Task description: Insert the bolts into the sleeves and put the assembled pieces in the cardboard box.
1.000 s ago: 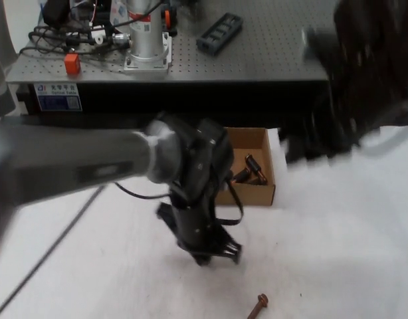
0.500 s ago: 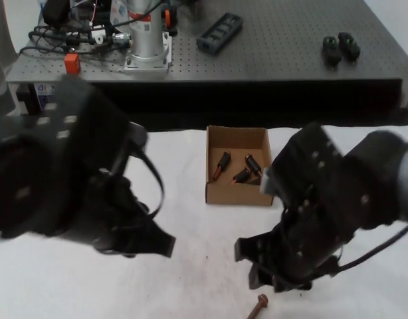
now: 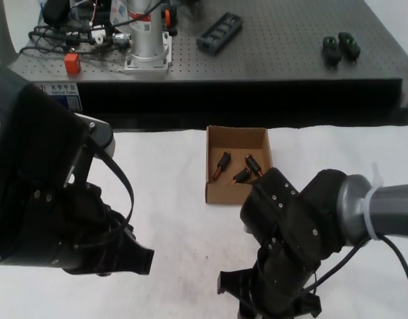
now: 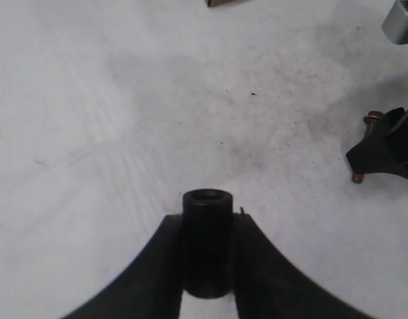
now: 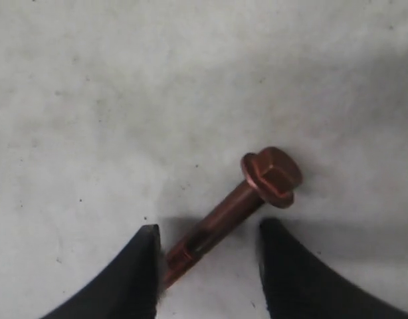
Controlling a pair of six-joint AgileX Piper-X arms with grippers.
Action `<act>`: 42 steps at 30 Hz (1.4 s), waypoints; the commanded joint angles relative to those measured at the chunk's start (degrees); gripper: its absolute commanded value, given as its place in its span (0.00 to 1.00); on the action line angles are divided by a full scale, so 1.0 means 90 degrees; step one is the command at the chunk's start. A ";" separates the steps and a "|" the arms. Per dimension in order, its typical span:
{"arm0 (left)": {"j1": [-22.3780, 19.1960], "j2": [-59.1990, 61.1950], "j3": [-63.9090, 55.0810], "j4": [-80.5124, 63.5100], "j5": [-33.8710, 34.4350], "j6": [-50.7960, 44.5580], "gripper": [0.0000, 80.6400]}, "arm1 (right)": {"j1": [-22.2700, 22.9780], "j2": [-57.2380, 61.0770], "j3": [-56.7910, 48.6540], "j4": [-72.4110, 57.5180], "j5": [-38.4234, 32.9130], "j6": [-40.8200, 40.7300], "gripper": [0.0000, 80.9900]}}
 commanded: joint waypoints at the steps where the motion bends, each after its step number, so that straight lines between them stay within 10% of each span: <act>1: 0.0004 -0.0053 -0.0028 0.0044 -0.0004 0.0116 0.00 | 0.0050 0.0289 0.0010 -0.0415 0.0052 0.0309 0.40; 7: 0.0004 -0.0053 -0.0028 0.0135 -0.0004 0.0183 0.00 | 0.0004 0.0418 0.0010 -0.0592 0.0040 0.0306 0.32; 12: 0.0004 -0.0053 -0.0028 0.0135 -0.0004 0.0183 0.00 | 0.0004 0.0457 0.0010 -0.0635 0.0376 0.0146 0.03; 16: 0.0004 -0.0053 -0.0028 0.0119 0.0054 0.0183 0.00 | -0.0090 0.0457 0.0010 -0.0877 0.0464 -0.0106 0.03; 29: 0.0004 -0.0053 0.0707 -0.2295 0.3809 0.0214 0.00 | -0.0584 -0.1808 0.0170 -0.1636 0.0905 -0.1174 0.03; 42: -0.0057 0.0164 0.1926 -0.6492 0.5737 -0.0929 0.00 | -0.1304 -0.4187 0.2486 -0.7154 -0.2973 0.0377 0.03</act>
